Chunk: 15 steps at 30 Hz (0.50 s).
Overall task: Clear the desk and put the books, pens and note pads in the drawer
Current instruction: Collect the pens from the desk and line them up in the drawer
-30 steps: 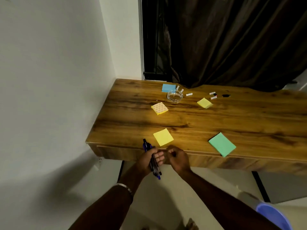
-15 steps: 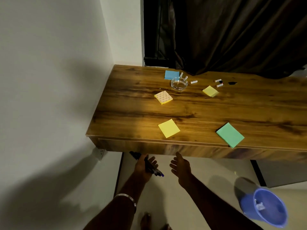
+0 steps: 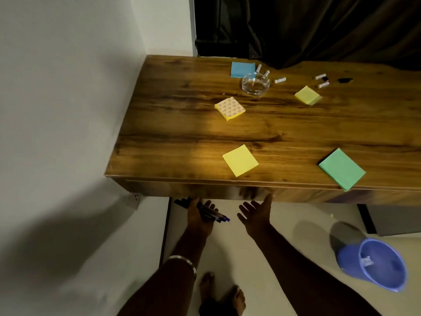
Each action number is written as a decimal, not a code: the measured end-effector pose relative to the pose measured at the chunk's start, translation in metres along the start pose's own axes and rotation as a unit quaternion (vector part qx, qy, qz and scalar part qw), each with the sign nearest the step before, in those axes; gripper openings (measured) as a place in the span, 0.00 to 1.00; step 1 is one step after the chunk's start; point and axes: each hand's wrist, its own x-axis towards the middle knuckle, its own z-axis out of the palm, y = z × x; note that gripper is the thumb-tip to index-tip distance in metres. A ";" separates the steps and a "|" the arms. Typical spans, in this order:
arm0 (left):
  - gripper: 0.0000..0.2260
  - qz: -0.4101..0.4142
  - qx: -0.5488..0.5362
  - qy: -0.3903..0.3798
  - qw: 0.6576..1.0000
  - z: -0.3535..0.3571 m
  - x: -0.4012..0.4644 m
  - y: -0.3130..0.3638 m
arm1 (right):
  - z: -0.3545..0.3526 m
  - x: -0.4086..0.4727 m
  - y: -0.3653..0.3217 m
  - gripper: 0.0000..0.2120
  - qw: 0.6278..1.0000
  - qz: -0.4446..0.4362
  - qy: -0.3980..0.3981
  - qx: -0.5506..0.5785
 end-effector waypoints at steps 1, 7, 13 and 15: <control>0.09 0.006 -0.004 -0.005 1.000 0.000 0.004 -0.001 | 0.002 0.004 0.001 0.44 1.000 0.000 -0.005 0.010; 0.10 0.018 -0.021 -0.009 1.000 -0.007 0.020 -0.004 | 0.010 0.018 0.008 0.47 0.996 0.002 -0.012 0.084; 0.12 0.036 -0.038 -0.064 0.997 -0.007 0.029 -0.004 | 0.007 0.026 0.008 0.47 0.991 -0.009 -0.022 0.133; 0.11 0.032 -0.040 -0.066 0.997 -0.009 0.029 -0.005 | 0.005 0.027 0.008 0.48 0.990 -0.006 -0.025 0.135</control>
